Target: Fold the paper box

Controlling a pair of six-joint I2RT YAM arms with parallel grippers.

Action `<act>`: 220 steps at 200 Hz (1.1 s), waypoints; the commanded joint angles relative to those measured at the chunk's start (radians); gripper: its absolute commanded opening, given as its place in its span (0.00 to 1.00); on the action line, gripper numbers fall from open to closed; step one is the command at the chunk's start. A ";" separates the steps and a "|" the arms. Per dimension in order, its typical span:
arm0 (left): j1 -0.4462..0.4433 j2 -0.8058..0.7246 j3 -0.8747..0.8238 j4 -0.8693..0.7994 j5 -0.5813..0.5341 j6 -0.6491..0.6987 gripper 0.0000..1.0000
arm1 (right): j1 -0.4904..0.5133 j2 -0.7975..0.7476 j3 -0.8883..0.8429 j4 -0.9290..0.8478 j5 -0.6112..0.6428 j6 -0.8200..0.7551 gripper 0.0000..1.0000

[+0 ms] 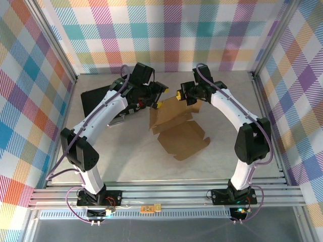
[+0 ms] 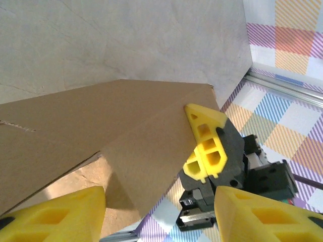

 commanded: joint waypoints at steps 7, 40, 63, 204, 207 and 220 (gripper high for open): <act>-0.016 0.022 0.029 0.005 0.016 -0.024 0.58 | 0.006 -0.053 0.021 -0.005 -0.001 0.027 0.00; -0.016 0.025 0.039 0.027 0.004 -0.044 0.53 | 0.013 -0.074 0.013 -0.002 0.021 0.029 0.00; -0.013 0.029 0.044 0.024 -0.005 -0.044 0.41 | 0.015 -0.087 -0.009 0.020 0.024 0.033 0.00; 0.087 -0.198 -0.031 -0.093 -0.095 0.534 0.66 | -0.045 -0.067 0.038 -0.139 0.060 -0.036 0.00; 0.087 -0.224 -0.067 -0.090 -0.098 0.557 0.65 | -0.047 -0.064 0.043 -0.145 0.060 -0.034 0.00; 0.087 -0.330 -0.242 -0.057 -0.109 0.630 0.56 | -0.056 -0.050 0.068 -0.165 0.060 -0.030 0.00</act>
